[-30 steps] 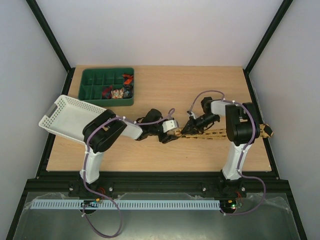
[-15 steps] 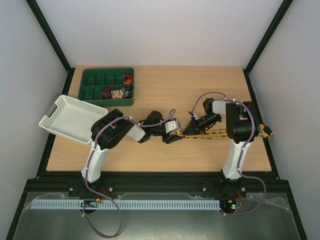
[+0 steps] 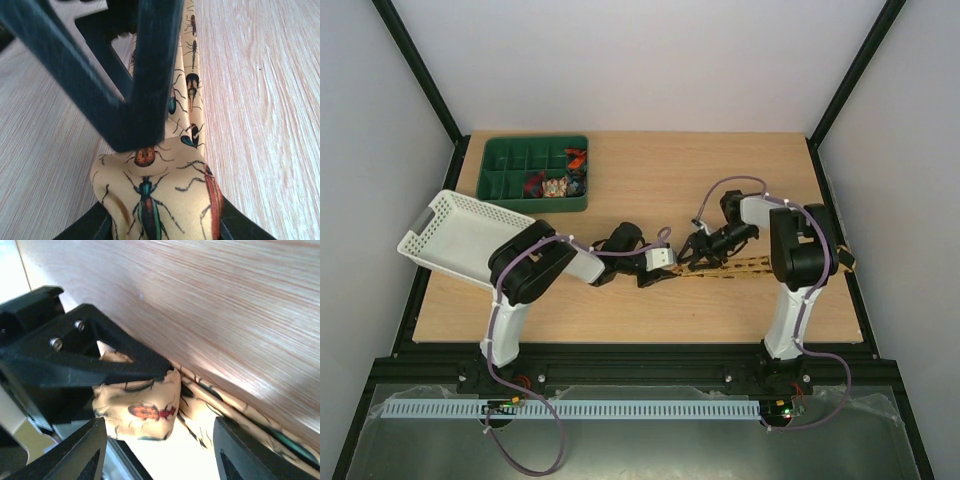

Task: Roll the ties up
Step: Roll the tie at the center of the board.

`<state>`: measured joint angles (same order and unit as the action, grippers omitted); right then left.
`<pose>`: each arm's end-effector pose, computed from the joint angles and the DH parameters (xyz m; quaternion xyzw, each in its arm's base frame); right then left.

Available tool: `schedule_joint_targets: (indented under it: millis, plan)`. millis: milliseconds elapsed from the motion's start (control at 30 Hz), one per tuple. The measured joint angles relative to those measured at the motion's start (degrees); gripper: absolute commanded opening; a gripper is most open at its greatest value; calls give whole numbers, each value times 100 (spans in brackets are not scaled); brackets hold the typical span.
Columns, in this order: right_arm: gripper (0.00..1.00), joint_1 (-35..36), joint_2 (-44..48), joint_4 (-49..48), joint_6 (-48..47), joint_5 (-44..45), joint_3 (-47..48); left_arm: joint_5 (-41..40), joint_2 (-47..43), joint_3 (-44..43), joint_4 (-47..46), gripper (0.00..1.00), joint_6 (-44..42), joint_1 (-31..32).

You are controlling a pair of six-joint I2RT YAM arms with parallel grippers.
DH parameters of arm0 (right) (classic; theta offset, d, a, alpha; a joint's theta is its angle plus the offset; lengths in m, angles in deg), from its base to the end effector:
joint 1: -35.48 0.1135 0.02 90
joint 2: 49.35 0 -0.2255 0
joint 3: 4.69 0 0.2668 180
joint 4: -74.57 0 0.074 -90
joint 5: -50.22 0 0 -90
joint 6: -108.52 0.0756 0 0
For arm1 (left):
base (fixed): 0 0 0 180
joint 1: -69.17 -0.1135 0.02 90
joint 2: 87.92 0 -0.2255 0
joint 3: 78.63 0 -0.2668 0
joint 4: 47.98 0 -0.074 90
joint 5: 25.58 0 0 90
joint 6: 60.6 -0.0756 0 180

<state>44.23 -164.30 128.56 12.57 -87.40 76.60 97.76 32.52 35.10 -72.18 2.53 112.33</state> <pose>0.3298 0.1073 0.0452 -0.1252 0.9061 0.4040 0.0089 0.2701 -0.3102 0.0231 0.5935 0.5970 -0.3138 0.4392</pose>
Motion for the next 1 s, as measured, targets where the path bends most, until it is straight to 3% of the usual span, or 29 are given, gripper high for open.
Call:
schedule_joint_targets:
  millis: [300,533,733,1000]
  plan:
    - [41,280,341,-114,162,24,-96,31,-79,-70,387,31,-278,-22]
    - [2,413,249,-280,221,31,-201,68,-79,-138,535,34,-358,-33]
    - [1,306,245,-339,162,160,-306,83,-87,-157,575,62,-234,-74]
    - [1,68,155,-308,140,411,-389,297,-157,-28,516,69,81,-157]
